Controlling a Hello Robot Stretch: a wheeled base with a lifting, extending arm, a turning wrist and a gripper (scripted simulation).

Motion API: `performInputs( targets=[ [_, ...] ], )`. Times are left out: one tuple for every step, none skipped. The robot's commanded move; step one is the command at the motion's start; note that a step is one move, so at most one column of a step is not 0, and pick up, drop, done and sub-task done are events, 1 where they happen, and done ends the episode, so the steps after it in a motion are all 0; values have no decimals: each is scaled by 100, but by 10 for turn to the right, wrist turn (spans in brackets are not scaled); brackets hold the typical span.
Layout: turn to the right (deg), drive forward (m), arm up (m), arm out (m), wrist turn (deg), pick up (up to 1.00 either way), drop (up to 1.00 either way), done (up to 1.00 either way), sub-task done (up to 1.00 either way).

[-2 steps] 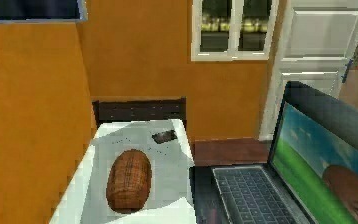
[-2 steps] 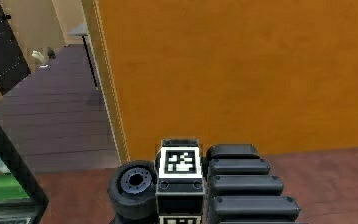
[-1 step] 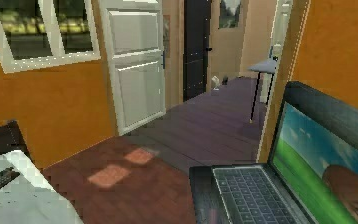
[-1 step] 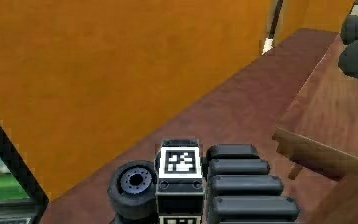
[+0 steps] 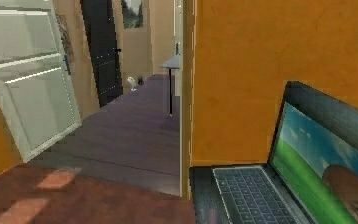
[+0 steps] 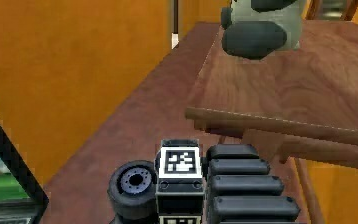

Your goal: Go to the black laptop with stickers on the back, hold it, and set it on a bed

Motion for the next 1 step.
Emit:
performInputs(
  targets=[
    [-450,0,0,0,0,0,0,0,0]
  ],
)
